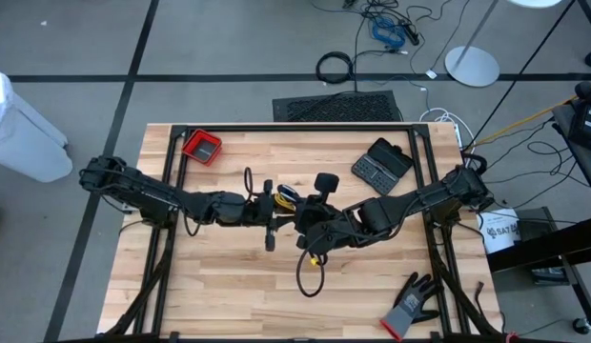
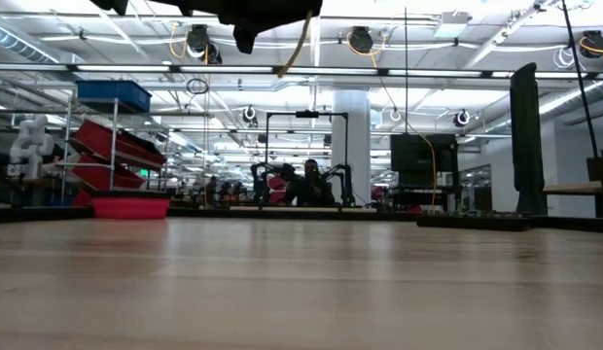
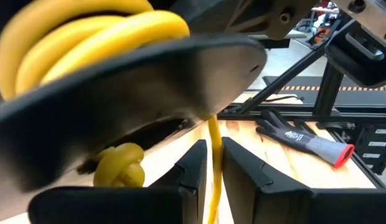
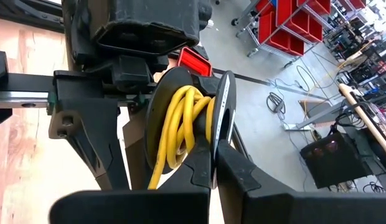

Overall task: Coil cords
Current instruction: Coil the yellow cable wire onto the spool

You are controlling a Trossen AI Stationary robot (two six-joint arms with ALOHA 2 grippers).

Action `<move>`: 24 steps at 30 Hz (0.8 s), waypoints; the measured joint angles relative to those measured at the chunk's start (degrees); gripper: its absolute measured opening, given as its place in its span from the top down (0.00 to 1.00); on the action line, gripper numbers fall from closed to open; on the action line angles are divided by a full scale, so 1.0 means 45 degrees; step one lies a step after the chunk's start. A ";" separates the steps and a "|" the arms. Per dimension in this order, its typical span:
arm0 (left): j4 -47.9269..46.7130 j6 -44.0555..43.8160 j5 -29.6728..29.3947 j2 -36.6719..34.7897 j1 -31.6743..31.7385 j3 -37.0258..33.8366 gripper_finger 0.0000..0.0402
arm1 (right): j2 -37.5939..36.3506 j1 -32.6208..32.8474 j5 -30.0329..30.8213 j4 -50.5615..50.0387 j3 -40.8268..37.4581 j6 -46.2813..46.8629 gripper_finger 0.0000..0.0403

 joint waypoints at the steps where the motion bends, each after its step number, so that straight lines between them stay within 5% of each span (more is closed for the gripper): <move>1: -0.0056 0.0000 -0.0009 0.0000 0.0000 0.0000 0.86 | 0.0000 0.0000 -0.0007 -0.0005 0.0000 -0.0013 1.00; 24: -0.0418 -0.0024 -0.0330 -0.0019 0.0017 0.0000 0.86 | -0.0673 0.0695 -0.0044 -0.0005 -0.0005 0.0283 1.00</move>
